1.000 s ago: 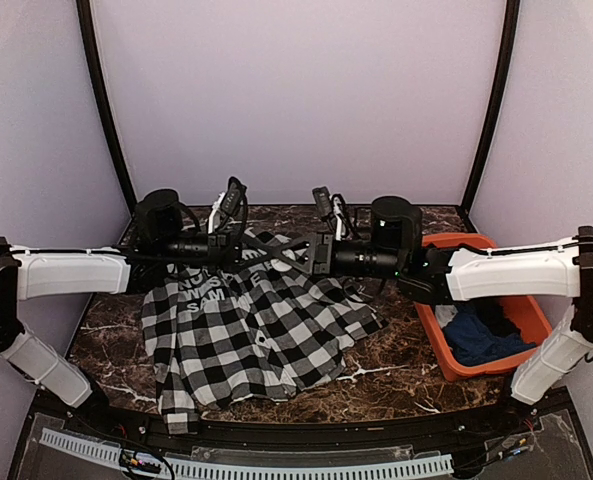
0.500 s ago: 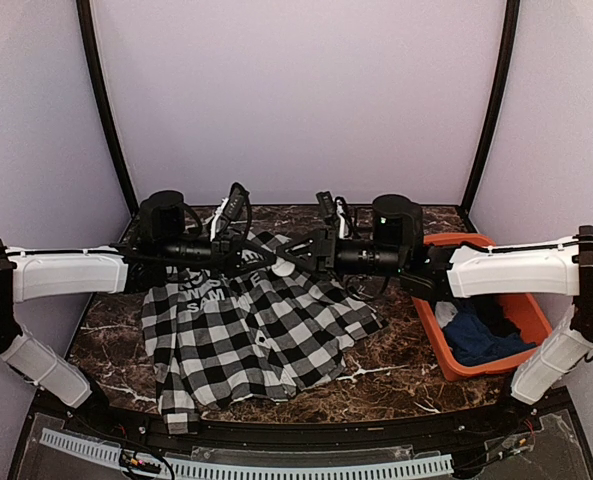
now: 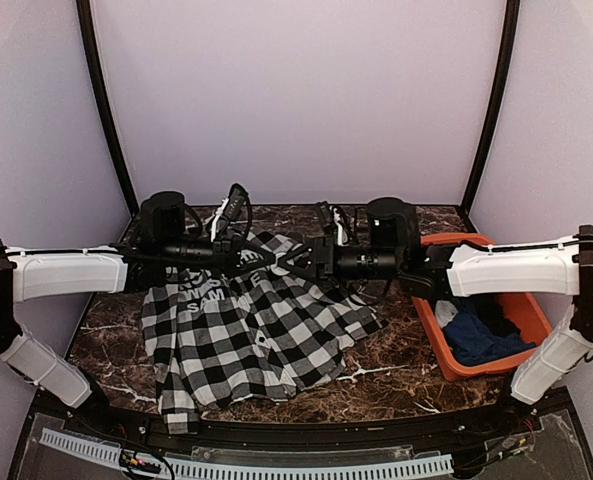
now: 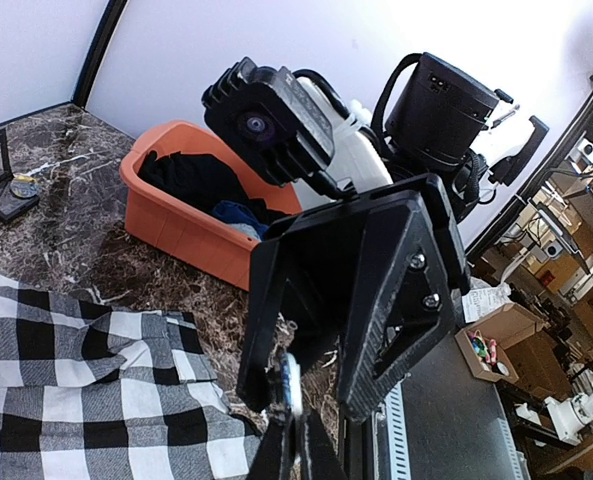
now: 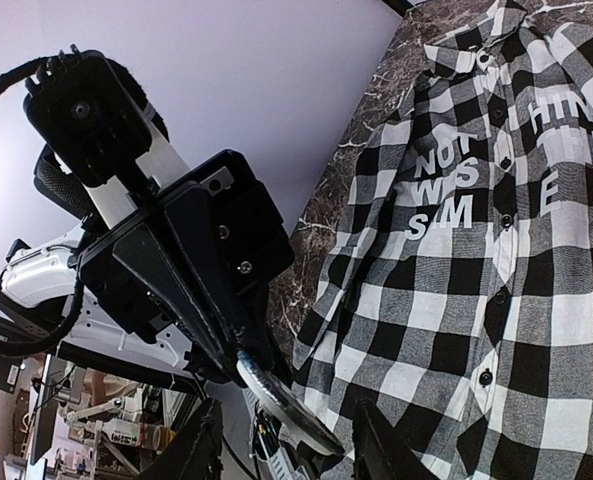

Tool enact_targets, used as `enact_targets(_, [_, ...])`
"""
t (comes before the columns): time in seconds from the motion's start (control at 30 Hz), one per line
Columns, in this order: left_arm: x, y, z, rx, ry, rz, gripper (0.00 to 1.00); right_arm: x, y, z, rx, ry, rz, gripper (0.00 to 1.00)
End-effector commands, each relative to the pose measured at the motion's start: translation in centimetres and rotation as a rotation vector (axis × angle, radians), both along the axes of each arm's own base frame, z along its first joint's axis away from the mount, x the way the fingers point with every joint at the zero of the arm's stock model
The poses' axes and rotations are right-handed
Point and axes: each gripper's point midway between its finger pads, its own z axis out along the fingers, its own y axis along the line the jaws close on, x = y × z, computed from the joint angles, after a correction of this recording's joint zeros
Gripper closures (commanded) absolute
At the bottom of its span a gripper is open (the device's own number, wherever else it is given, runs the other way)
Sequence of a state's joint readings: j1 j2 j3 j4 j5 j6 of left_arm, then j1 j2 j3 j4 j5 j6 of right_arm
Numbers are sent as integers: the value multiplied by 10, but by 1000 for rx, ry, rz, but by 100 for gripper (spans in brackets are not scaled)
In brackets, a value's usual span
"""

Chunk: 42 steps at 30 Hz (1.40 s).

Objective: Pin the brooch onto the clothing
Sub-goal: Pass from the left arm to the right

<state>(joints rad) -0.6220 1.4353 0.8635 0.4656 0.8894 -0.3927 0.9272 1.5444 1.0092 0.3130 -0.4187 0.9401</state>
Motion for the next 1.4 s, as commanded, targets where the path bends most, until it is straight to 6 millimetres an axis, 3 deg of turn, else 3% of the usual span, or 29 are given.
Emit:
enact_targets(0.0, [-3,3,17,-27,-48,3,99,6,4,6,-6,-26,-8,58])
enact_targets(0.37, [-5,1,17,-33,-40,-14,99,13,5,8,-24,-63,-31,71])
enact_targets(1.37, [-8,0,21,-66,-25,-32,99,15,14,-1,-197,-272,-58,79])
